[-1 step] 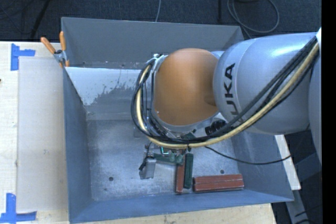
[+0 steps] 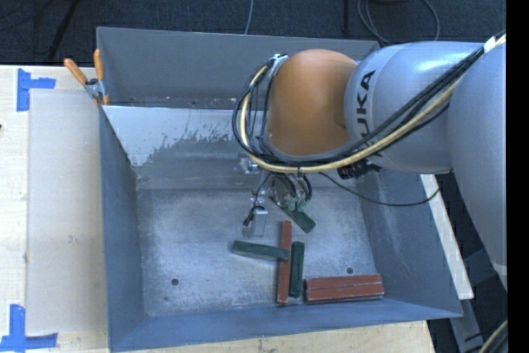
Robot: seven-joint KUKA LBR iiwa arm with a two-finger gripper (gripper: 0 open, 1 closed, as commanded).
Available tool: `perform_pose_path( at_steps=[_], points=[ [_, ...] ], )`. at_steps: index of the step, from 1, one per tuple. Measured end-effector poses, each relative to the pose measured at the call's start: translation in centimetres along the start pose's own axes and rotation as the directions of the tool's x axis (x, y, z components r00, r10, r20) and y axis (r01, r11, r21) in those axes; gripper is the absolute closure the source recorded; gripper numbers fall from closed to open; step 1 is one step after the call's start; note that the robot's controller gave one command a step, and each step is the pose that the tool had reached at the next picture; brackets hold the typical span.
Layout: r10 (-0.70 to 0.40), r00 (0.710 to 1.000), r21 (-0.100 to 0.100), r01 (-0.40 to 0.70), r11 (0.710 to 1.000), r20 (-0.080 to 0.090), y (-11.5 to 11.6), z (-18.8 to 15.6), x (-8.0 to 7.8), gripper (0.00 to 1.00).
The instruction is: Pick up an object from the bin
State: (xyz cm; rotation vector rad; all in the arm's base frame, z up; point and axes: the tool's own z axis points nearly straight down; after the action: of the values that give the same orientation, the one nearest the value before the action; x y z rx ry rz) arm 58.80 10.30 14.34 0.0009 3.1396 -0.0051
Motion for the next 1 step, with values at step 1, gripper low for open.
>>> perform_pose_path(
  at_steps=[1],
  points=[
    [-0.077, 0.997, -0.001, 0.077, 0.997, -0.013, -4.35, 6.30, 5.69, 0.00]
  ],
)
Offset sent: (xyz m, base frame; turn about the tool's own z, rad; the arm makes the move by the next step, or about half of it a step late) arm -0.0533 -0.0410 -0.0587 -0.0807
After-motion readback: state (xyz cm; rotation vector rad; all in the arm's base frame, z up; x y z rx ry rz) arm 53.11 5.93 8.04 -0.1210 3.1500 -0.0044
